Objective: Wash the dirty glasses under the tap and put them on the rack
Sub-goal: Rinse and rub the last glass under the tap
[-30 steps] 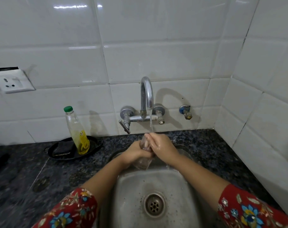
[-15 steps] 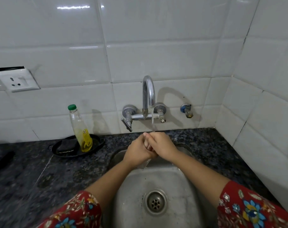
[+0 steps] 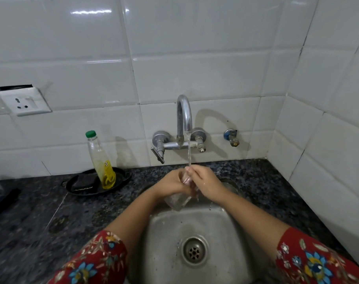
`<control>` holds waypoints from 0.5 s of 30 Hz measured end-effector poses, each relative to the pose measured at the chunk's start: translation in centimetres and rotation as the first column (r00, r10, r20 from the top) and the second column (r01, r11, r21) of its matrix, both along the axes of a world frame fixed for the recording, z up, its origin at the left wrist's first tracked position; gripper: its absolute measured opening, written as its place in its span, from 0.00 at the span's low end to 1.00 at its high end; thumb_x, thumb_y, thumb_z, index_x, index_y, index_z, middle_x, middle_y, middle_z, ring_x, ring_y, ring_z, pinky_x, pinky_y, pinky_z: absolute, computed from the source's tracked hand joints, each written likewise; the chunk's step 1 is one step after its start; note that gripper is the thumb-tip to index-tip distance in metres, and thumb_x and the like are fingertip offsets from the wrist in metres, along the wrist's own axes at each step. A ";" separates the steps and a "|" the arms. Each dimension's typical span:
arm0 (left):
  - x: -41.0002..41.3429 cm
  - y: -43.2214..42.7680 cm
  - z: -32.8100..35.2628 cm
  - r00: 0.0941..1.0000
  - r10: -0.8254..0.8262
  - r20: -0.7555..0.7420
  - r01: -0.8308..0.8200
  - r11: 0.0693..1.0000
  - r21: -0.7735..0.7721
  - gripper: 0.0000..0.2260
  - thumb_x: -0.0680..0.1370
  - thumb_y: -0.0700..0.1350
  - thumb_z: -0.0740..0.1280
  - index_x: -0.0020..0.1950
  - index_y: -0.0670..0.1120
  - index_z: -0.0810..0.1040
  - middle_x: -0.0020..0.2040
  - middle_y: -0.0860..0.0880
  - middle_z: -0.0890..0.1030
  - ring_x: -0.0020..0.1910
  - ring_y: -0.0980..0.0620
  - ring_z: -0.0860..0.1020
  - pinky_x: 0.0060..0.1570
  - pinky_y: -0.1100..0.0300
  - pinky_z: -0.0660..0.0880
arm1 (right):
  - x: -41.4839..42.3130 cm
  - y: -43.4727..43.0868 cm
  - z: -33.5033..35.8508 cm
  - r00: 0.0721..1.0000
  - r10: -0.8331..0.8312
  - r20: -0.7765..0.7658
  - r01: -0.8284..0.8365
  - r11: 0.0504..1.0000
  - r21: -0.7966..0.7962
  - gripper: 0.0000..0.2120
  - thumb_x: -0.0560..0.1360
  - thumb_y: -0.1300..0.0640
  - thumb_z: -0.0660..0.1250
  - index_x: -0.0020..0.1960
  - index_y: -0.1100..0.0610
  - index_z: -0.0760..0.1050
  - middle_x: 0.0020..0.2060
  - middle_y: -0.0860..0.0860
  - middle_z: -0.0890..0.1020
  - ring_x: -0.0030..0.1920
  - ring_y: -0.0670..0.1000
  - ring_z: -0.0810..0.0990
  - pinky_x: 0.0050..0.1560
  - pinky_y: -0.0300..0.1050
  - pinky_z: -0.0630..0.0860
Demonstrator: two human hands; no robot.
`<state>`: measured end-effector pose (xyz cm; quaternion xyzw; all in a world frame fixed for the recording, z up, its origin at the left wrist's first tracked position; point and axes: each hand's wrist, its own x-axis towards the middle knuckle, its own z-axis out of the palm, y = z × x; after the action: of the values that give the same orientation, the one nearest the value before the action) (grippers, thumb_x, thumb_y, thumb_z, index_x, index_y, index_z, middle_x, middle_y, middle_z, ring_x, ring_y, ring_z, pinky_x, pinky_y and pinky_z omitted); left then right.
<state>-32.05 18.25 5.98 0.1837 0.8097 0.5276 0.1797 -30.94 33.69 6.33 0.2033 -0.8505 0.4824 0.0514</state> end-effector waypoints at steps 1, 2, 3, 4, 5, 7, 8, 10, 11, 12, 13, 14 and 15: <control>-0.1 -0.9 0.4 0.982 -0.105 0.158 0.086 0.989 0.121 0.13 0.68 0.37 0.73 0.51 0.43 0.79 0.45 0.47 0.83 0.45 0.47 0.82 0.48 0.56 0.77 | 0.2 0.3 -0.6 1.000 0.008 -0.026 -0.009 0.998 -0.068 0.16 0.82 0.54 0.56 0.42 0.59 0.77 0.35 0.52 0.81 0.37 0.51 0.81 0.43 0.47 0.78; 0.0 -1.4 0.6 0.944 -0.159 0.288 0.103 0.974 0.201 0.12 0.69 0.37 0.72 0.52 0.42 0.79 0.46 0.45 0.83 0.46 0.46 0.82 0.49 0.55 0.78 | 0.3 0.4 -1.1 1.000 0.005 -0.031 -0.009 0.991 -0.132 0.15 0.82 0.55 0.56 0.42 0.57 0.76 0.35 0.51 0.81 0.37 0.50 0.81 0.44 0.50 0.78; 0.2 -1.7 0.5 0.910 -0.181 0.373 0.092 0.965 0.244 0.13 0.69 0.38 0.72 0.53 0.41 0.78 0.47 0.43 0.82 0.45 0.46 0.82 0.49 0.54 0.79 | 0.5 0.4 -1.4 1.000 -0.003 -0.030 -0.002 0.986 -0.164 0.14 0.82 0.56 0.56 0.42 0.55 0.76 0.35 0.50 0.81 0.37 0.50 0.81 0.44 0.51 0.78; 0.4 -1.6 0.3 0.898 -0.169 0.406 0.068 0.965 0.253 0.13 0.69 0.38 0.71 0.53 0.41 0.77 0.46 0.43 0.82 0.43 0.46 0.82 0.48 0.54 0.80 | 0.5 0.1 -1.5 1.000 -0.009 -0.029 0.004 0.986 -0.166 0.14 0.82 0.56 0.56 0.42 0.53 0.76 0.35 0.50 0.81 0.37 0.50 0.81 0.44 0.51 0.78; 0.5 -1.2 -0.1 0.916 -0.116 0.385 0.024 0.972 0.234 0.14 0.68 0.38 0.70 0.53 0.40 0.77 0.44 0.43 0.82 0.41 0.47 0.82 0.47 0.53 0.80 | 0.4 -0.1 -1.4 1.000 -0.012 -0.023 0.008 0.989 -0.145 0.14 0.82 0.55 0.56 0.42 0.53 0.76 0.36 0.51 0.82 0.38 0.51 0.81 0.44 0.51 0.78; 0.9 0.0 -0.7 0.977 0.132 0.166 -0.140 0.990 0.033 0.16 0.64 0.41 0.73 0.51 0.43 0.78 0.42 0.46 0.83 0.39 0.49 0.81 0.48 0.47 0.81 | -0.3 -0.4 -0.7 0.998 0.016 0.067 -0.010 0.995 -0.097 0.17 0.81 0.52 0.56 0.42 0.58 0.78 0.37 0.54 0.84 0.40 0.53 0.82 0.49 0.54 0.79; 1.1 0.6 -0.9 0.966 0.258 -0.018 -0.258 0.957 -0.130 0.20 0.62 0.45 0.75 0.52 0.45 0.77 0.43 0.48 0.83 0.40 0.49 0.80 0.47 0.48 0.80 | -0.7 -0.5 -0.1 0.989 0.022 0.149 -0.010 0.997 -0.078 0.18 0.81 0.51 0.57 0.41 0.59 0.79 0.38 0.55 0.84 0.40 0.54 0.82 0.51 0.56 0.78; 1.9 1.6 -1.0 0.858 0.379 -0.348 -0.493 0.798 -0.346 0.27 0.62 0.51 0.77 0.58 0.48 0.73 0.47 0.51 0.81 0.44 0.49 0.80 0.42 0.56 0.74 | -0.9 -0.6 0.8 0.959 0.023 0.284 0.003 0.996 -0.090 0.18 0.81 0.51 0.58 0.40 0.59 0.79 0.39 0.59 0.85 0.40 0.56 0.82 0.53 0.56 0.78; 2.1 1.9 -0.9 0.822 0.375 -0.430 -0.536 0.765 -0.358 0.29 0.63 0.52 0.77 0.60 0.49 0.71 0.49 0.50 0.81 0.45 0.48 0.80 0.41 0.58 0.73 | -0.9 -0.6 0.9 0.956 0.029 0.293 0.003 0.994 -0.110 0.18 0.81 0.51 0.59 0.40 0.60 0.79 0.39 0.61 0.85 0.40 0.57 0.82 0.52 0.56 0.77; 2.0 1.9 -0.8 0.822 0.348 -0.451 -0.523 0.776 -0.354 0.29 0.63 0.52 0.77 0.61 0.49 0.71 0.49 0.50 0.81 0.45 0.48 0.80 0.41 0.57 0.73 | -0.7 -0.5 1.0 0.963 0.032 0.266 0.003 0.992 -0.128 0.17 0.81 0.52 0.59 0.42 0.62 0.79 0.39 0.61 0.85 0.39 0.57 0.82 0.51 0.55 0.77; 1.7 1.7 -0.6 0.863 0.303 -0.405 -0.448 0.830 -0.333 0.28 0.63 0.51 0.77 0.60 0.49 0.71 0.49 0.51 0.81 0.45 0.49 0.80 0.42 0.56 0.75 | -0.4 -0.2 0.9 0.975 0.024 0.220 0.008 0.990 -0.143 0.17 0.81 0.53 0.59 0.43 0.63 0.80 0.39 0.59 0.85 0.39 0.55 0.82 0.51 0.53 0.78; 1.1 1.1 -0.3 0.935 0.229 -0.270 -0.301 0.916 -0.267 0.26 0.64 0.48 0.77 0.59 0.48 0.73 0.48 0.50 0.82 0.45 0.49 0.81 0.45 0.53 0.78 | -0.1 0.1 0.6 0.986 0.012 0.168 0.017 0.986 -0.167 0.17 0.81 0.54 0.59 0.43 0.62 0.81 0.38 0.57 0.84 0.39 0.52 0.82 0.49 0.49 0.78; 0.7 0.4 0.0 0.992 0.093 -0.081 -0.104 0.986 -0.134 0.23 0.65 0.44 0.77 0.57 0.47 0.74 0.48 0.49 0.83 0.45 0.49 0.81 0.48 0.51 0.79 | 0.1 0.4 0.3 0.992 0.003 0.128 0.023 0.979 -0.202 0.16 0.81 0.56 0.59 0.42 0.60 0.81 0.36 0.54 0.84 0.38 0.48 0.82 0.48 0.44 0.78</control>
<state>-31.38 18.65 5.98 0.1501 0.8584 0.4714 0.1352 -30.81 34.07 6.65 0.1615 -0.7994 0.5783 0.0197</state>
